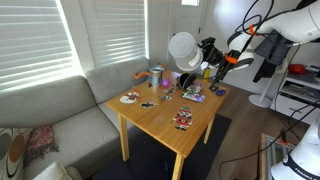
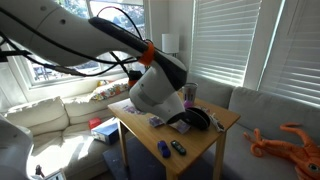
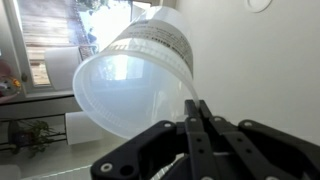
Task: Pick up the clear cup and pour all its contents onto the table, put the clear cup back onto the table, pick up one of the sachets with a green lid and place it right way up on the table
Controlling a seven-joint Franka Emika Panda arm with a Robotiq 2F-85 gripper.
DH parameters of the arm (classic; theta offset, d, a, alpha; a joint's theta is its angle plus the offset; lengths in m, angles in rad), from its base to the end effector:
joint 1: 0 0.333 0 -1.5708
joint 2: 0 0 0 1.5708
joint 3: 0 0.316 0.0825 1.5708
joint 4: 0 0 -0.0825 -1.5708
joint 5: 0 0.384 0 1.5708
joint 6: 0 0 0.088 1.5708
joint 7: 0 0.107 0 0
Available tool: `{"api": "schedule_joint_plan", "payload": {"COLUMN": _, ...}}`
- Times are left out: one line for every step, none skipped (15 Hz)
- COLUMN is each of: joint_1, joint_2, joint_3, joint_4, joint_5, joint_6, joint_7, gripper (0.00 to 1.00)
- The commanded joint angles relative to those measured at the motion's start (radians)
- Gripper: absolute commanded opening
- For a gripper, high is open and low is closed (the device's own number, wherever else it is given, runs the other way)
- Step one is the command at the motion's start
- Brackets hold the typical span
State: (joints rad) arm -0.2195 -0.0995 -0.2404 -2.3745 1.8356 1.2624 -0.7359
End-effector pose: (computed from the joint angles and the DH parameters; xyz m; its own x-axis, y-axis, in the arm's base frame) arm 0.4644 -0.0943 0.4639 0.9106 -0.4056 0.0795 0.2329 0.3448 -0.9093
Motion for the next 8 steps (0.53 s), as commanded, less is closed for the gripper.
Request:
{"api": "schedule_joint_plan", "payload": {"joint_1": 0.008, "joint_2": -0.125, "joint_3": 0.054, "joint_4": 0.05, "joint_5": -0.124, "joint_6": 0.157, "joint_7": 0.051, "gripper": 0.01}}
{"api": "schedule_joint_plan", "payload": {"joint_1": 0.012, "joint_2": -0.149, "joint_3": 0.073, "joint_4": 0.068, "joint_5": -0.156, "joint_6": 0.19, "joint_7": 0.061, "gripper": 0.01}}
{"api": "schedule_joint_plan", "payload": {"joint_1": 0.016, "joint_2": -0.171, "joint_3": 0.094, "joint_4": 0.085, "joint_5": -0.184, "joint_6": 0.229, "joint_7": 0.067, "gripper": 0.01}}
{"api": "schedule_joint_plan", "payload": {"joint_1": 0.021, "joint_2": -0.186, "joint_3": 0.114, "joint_4": 0.105, "joint_5": -0.213, "joint_6": 0.261, "joint_7": 0.067, "gripper": 0.01}}
{"api": "schedule_joint_plan", "payload": {"joint_1": 0.027, "joint_2": -0.197, "joint_3": 0.134, "joint_4": 0.128, "joint_5": -0.245, "joint_6": 0.289, "joint_7": 0.072, "gripper": 0.01}}
{"api": "schedule_joint_plan", "payload": {"joint_1": 0.033, "joint_2": -0.204, "joint_3": 0.153, "joint_4": 0.146, "joint_5": -0.279, "joint_6": 0.317, "joint_7": 0.069, "gripper": 0.01}}
{"api": "schedule_joint_plan", "payload": {"joint_1": 0.039, "joint_2": -0.208, "joint_3": 0.168, "joint_4": 0.165, "joint_5": -0.317, "joint_6": 0.341, "joint_7": 0.069, "gripper": 0.01}}
{"api": "schedule_joint_plan", "payload": {"joint_1": 0.045, "joint_2": -0.21, "joint_3": 0.182, "joint_4": 0.183, "joint_5": -0.357, "joint_6": 0.359, "joint_7": 0.069, "gripper": 0.01}}
